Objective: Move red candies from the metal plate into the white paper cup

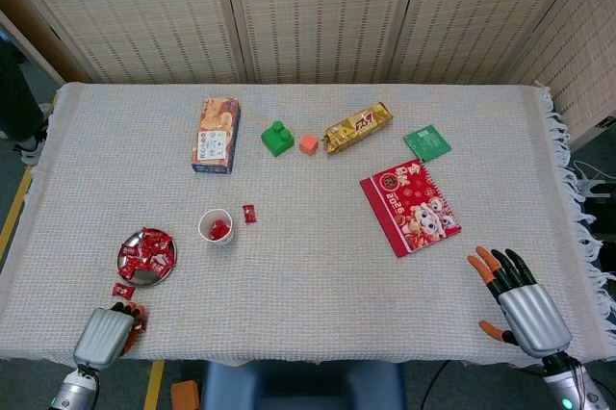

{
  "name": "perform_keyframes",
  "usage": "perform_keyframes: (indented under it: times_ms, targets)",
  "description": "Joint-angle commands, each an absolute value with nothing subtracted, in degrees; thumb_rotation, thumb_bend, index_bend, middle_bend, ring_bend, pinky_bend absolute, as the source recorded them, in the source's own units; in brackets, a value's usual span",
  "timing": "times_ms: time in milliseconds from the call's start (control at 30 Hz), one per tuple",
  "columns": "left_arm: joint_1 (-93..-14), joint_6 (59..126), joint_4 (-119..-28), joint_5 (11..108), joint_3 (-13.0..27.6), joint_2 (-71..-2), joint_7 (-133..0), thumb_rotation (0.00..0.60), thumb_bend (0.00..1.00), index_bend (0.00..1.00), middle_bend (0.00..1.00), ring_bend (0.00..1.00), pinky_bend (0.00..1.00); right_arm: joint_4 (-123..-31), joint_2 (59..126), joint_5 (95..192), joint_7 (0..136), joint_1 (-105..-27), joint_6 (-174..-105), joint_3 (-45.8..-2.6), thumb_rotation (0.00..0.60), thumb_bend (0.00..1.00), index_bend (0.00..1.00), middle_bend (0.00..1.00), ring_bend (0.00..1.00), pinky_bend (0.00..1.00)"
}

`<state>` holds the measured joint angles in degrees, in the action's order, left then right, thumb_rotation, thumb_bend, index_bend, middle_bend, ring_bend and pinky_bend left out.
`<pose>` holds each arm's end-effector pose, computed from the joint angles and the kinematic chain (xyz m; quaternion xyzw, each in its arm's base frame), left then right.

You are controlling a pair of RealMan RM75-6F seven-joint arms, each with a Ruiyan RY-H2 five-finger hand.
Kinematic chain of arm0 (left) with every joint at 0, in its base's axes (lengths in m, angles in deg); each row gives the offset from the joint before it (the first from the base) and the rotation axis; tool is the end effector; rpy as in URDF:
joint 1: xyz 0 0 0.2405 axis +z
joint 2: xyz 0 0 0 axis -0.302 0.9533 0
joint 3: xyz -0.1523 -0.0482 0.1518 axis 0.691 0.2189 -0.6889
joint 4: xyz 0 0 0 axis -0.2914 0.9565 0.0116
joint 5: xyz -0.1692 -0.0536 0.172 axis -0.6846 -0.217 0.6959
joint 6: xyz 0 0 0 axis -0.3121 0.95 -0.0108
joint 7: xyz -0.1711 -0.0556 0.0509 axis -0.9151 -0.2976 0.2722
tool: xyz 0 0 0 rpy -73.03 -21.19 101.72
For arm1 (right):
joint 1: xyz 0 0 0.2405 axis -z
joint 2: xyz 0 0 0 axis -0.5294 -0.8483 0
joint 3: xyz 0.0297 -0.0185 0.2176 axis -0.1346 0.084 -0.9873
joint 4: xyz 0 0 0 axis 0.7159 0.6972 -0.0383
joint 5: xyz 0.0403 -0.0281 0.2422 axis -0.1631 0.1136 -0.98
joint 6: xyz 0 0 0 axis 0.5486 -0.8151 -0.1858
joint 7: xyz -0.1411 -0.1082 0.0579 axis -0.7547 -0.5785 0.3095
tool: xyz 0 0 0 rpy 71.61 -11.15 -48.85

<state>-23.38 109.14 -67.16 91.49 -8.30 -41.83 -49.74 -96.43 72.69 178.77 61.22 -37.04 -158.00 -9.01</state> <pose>-0.3120 0.1821 -0.0297 -0.7501 -0.2899 -0.2580 0.5355 -0.2673 -0.1836 0.0632 0.7054 -0.3609 0.3489 0.5003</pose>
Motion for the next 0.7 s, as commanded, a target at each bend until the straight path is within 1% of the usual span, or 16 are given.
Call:
perform_keyframes:
  times_ms: [33, 233, 367, 500, 700]
  targets:
    - [-23.3, 109.8, -66.6, 92.1, -8.2, -42.1, -50.4, 0.6, 0.4, 0.52, 0.54, 0.54, 0.96, -96.4, 72.7, 178.7, 61.2, -37.1, -157.9, -9.0, 0.6, 0.06, 0.0, 0.0, 0.0, 0.0]
    - [-23.3, 109.8, -66.1, 92.4, -8.2, -42.4, -51.8, 0.6, 0.4, 0.54, 0.58, 0.55, 0.97, -96.4, 72.8, 178.6, 61.0, -37.1, -157.8, -9.1, 0.6, 0.06, 0.0, 0.0, 0.0, 0.0]
    - [-24.0, 110.8, -67.1, 93.2, -7.4, -41.9, -52.8, 0.6, 0.4, 0.56, 0.59, 0.57, 0.97, -96.4, 72.9, 178.4, 60.9, -37.1, -157.7, -9.2, 0.6, 0.06, 0.0, 0.0, 0.0, 0.0]
    - [-27.1, 111.2, -71.5, 94.4, -4.6, -40.3, -53.2, 0.6, 0.4, 0.56, 0.59, 0.57, 0.97, -96.4, 73.0, 178.0, 60.9, -37.3, -157.3, -9.3, 0.6, 0.05, 0.0, 0.0, 0.0, 0.0]
    - [-34.8, 106.7, -79.0, 93.9, 2.1, -39.1, -50.1, 0.6, 0.4, 0.55, 0.59, 0.57, 0.97, -96.4, 73.2, 177.5, 60.6, -37.4, -157.1, -9.6, 0.6, 0.06, 0.0, 0.0, 0.0, 0.0]
